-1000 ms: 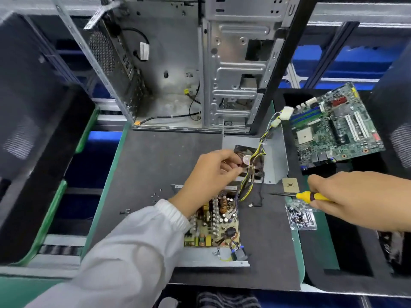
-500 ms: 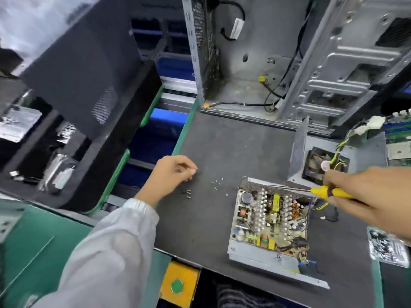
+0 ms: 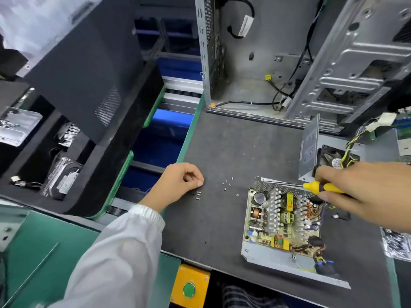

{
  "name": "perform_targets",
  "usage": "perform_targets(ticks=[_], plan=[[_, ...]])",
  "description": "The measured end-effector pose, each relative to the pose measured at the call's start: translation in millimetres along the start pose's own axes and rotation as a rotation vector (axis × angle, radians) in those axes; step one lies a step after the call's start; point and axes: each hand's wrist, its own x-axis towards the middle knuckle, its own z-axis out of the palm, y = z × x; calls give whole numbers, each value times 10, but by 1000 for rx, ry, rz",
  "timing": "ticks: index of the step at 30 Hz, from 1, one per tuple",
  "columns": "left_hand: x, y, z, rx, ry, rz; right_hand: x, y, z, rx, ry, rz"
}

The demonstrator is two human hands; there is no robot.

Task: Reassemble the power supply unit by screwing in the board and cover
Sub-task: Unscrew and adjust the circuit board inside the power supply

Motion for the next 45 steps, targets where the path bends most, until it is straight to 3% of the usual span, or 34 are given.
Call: perform_targets(ticks=[1,2,3,6,8,12,16,18,22,24,32,37,42,45], plan=[[21,44,42,-8,-3,23,-205,-265,80,-69,-69,31],[45,92,91,-6,-9,48,-257,-299,186,28,-20,-50],[70,139,141,4,-16,72,-325,-355,205,113,-23,15],[118,258,277,18,-37,146,-304,-220,204,77,97,29],[122,326,378,30,-68,203,-364,-330,277,141,46,41],[109,412,604,178,-128,301,-403,-321,299,176,51,60],[110,387,686,272,-81,323,-466,-373,356,171,70,58],[100,364,670,177,-31,303,-506,-397,336,183,66,77],[104,271,463,-306,223,165,-590,-436,352,238,64,99],[136,216,349,-389,250,119,-635,-439,372,274,47,125],[89,155,582,-83,218,209,-796,-412,477,253,89,195],[103,228,563,17,181,207,-1158,-159,629,420,146,334],[62,674,535,40,319,248,-1466,92,1016,579,174,499],[26,1112,597,-13,297,303,-1608,159,1325,574,204,553]])
